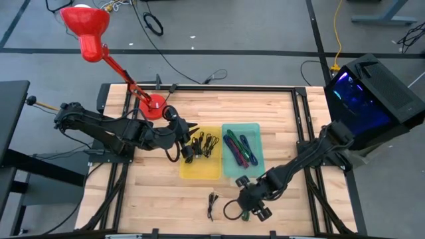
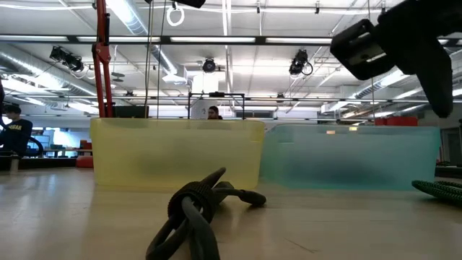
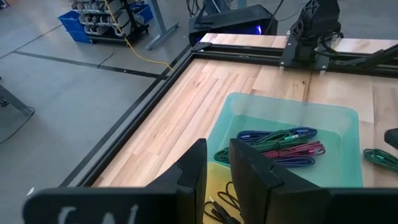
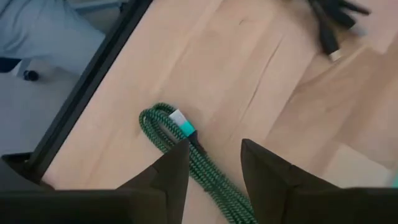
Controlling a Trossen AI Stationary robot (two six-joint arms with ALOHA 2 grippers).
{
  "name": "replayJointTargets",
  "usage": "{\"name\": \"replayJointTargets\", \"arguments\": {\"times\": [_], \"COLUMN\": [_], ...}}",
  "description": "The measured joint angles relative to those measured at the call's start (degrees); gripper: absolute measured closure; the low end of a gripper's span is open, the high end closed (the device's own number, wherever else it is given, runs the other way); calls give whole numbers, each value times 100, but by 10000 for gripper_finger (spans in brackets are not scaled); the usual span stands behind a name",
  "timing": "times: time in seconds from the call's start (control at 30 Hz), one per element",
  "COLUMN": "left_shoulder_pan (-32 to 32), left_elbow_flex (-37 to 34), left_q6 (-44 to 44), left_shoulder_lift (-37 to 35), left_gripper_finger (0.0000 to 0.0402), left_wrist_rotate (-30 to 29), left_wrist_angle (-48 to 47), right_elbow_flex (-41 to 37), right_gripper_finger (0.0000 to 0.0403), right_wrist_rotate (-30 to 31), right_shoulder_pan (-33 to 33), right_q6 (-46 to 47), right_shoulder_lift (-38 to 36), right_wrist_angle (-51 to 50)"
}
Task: Pick & Place USB Port
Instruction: Put the green charger cable into the green bin
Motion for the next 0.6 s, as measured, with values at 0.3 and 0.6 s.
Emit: {"name": "replayJointTargets", "arguments": {"times": [0.3,0.6], "left_shoulder_pan": [0,0], "left_elbow_flex": [0,0], "left_q6": [0,0], "left_shoulder_lift": [0,0], "left_gripper_finger": [328,328], "left_wrist_rotate": [0,-2], "left_wrist_angle": [-17,-17], "right_elbow_flex": [0,-3], "right_gripper_finger": [255,255], "right_wrist_rotate": [-180,-172], "right_shoulder_pan": [24,26], "right_q6": [142,155], "right_shoulder_lift": [281,302], "right_wrist_angle": [-201,-218]}}
